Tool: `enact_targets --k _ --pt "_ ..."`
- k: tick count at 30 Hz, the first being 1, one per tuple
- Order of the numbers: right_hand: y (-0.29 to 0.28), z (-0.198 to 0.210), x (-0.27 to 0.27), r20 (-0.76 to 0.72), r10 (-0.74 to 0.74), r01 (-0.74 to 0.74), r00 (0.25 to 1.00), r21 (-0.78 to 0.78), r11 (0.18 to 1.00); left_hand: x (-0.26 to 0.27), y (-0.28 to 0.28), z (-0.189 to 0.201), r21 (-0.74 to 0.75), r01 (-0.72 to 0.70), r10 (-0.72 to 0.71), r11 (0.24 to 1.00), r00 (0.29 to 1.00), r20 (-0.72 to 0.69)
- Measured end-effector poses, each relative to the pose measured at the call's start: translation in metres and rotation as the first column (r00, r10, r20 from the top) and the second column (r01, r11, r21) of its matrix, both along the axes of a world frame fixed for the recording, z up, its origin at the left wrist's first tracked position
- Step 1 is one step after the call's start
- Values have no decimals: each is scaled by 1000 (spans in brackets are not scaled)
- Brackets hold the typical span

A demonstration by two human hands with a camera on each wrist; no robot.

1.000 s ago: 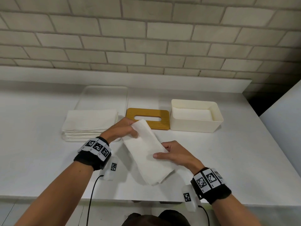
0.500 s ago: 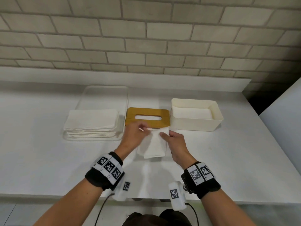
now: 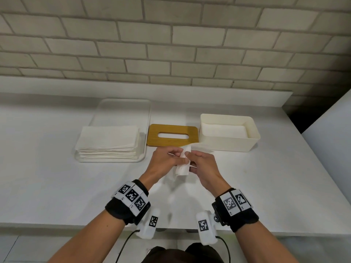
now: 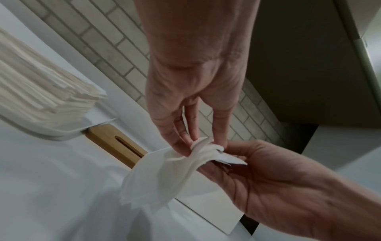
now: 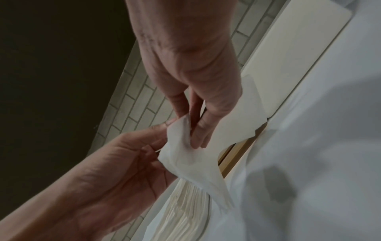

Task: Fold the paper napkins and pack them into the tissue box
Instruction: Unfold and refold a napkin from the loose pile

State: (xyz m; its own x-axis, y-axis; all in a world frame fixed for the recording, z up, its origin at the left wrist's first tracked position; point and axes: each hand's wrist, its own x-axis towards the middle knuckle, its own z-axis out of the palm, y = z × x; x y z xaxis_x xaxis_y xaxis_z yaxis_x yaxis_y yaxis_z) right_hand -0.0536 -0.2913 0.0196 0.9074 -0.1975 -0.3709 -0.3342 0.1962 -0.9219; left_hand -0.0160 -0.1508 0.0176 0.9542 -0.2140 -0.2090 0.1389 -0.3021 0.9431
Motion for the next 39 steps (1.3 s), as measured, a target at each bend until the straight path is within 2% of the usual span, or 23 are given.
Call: enact_targets --k 7,13,15,18,23,28,31,33,36,38,39 --pt "4 2 -5 8 27 -27 1000 5 1000 -4 -1 4 78 -9 3 997 996 85" --pt "11 -8 -4 -27 -37 36 999 -30 999 -10 -6 1 220 -46 2 974 980 199" --pt "16 -14 -3 -64 -100 95 993 -75 993 -11 -7 0 260 -55 -8 964 973 233" --pt "21 -22 0 -123 -212 196 969 -132 972 -12 -6 1 290 -75 0 954 968 251" --pt "26 -20 2 -109 -224 206 968 -161 965 -12 -12 7 302 -63 -15 951 968 250" --pt "27 -17 4 -131 -254 249 958 -52 967 -11 -14 8 322 39 -114 946 969 218" --pt "22 -16 3 -108 -245 247 964 12 969 -11 -14 10 288 111 -145 951 984 101" --pt "17 -17 2 -117 -256 263 960 47 964 -9 -13 8 174 85 -93 981 995 40" --pt "8 -16 0 -152 -282 299 947 103 949 -5 -4 4 -120 -79 59 990 986 -157" --pt "0 -14 -1 -143 -273 291 951 124 949 -4 4 1 -185 -200 167 962 969 -182" --pt "-3 -12 -2 -134 -260 278 956 141 950 -4 8 -1 -153 -261 236 953 957 -168"
